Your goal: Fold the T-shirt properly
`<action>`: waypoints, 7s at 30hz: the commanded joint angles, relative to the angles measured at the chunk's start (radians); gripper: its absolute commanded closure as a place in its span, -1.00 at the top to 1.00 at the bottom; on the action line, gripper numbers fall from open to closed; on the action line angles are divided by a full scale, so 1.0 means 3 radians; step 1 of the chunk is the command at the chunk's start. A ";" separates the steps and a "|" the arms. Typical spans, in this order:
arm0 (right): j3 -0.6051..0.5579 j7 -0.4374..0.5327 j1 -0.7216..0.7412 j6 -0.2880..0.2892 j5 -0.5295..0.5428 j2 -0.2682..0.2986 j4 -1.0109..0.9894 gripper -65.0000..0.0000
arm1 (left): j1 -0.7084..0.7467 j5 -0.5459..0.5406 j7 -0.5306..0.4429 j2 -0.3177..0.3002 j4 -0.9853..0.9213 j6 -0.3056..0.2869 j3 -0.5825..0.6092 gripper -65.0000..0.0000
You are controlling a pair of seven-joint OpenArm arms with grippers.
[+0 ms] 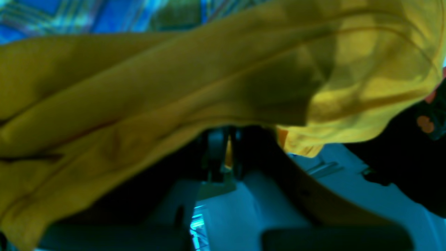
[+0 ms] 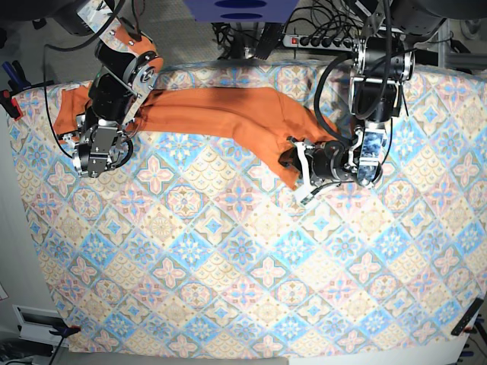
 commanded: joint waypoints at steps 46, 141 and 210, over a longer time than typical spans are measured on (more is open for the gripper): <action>0.0470 0.1997 -0.0443 -0.0022 0.0584 -0.0090 0.0774 -0.93 | -0.0283 0.0683 -0.0386 -0.0017 -0.0998 0.0228 -0.0360 -0.49; -0.0026 0.1475 -0.1573 -0.0002 0.0773 -0.0524 0.3469 -0.92 | 0.1855 0.0412 -0.0085 0.0152 0.3759 0.0228 -0.0948 -0.69; -0.2440 -0.0085 -0.1394 0.0004 0.1208 -0.0034 0.2891 -0.18 | 0.1114 0.0867 0.0386 0.0162 0.2490 0.0228 -0.0606 0.01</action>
